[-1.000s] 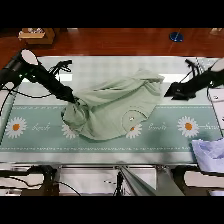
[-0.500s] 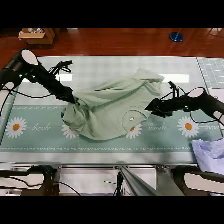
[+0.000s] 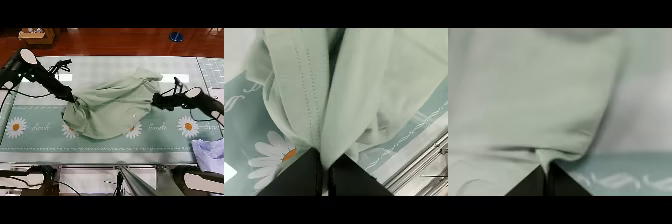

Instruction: Fold the shirts.

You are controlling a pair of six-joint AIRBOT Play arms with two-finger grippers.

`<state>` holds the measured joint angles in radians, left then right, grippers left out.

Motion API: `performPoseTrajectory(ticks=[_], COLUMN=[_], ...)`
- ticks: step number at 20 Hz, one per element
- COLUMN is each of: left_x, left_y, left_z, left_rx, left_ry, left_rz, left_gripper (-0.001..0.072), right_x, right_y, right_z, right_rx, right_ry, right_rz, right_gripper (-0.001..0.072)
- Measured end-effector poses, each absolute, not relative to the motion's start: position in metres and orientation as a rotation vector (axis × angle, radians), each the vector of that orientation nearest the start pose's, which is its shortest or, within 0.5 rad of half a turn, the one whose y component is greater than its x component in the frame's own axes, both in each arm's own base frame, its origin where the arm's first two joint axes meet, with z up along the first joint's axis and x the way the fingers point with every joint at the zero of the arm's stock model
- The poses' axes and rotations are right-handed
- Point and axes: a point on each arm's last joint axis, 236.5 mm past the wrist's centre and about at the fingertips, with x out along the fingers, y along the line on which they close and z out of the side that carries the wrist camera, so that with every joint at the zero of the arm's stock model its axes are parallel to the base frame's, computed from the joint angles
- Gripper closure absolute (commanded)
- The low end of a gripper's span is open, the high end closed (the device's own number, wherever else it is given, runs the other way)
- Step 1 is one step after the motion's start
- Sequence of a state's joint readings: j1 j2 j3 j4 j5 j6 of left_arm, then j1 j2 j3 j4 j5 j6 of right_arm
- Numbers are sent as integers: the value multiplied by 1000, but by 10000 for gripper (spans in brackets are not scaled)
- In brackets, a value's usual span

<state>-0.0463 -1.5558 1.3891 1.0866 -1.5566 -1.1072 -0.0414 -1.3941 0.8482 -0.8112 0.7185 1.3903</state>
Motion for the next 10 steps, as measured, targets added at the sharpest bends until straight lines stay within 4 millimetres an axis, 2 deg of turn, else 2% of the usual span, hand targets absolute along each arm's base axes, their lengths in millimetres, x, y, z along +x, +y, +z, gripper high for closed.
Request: performPoseTrajectory(ticks=[2, 4, 6, 8, 10], left_x=[356, 361, 358, 351, 341], left_y=[-125, -126, -132, -146, -162], left_z=[6, 17, 24, 25, 18], left_rx=[-30, -17, -3, 14, 42], left_ry=[1519, 1493, 1497, 1507, 1538], left_rz=[-754, -760, -786, -826, -868], left_gripper=[683, 682, 683, 682, 682], right_x=[434, 472, 495, 511, 523], right_y=[76, 50, 30, 12, 4], right_z=[-27, 32, 78, 101, 104], right_rx=[663, 640, 593, 553, 537], right_ry=[1030, 866, 768, 724, 727], right_rz=[157, 148, 148, 133, 125], right_gripper=[694, 693, 693, 694, 693])
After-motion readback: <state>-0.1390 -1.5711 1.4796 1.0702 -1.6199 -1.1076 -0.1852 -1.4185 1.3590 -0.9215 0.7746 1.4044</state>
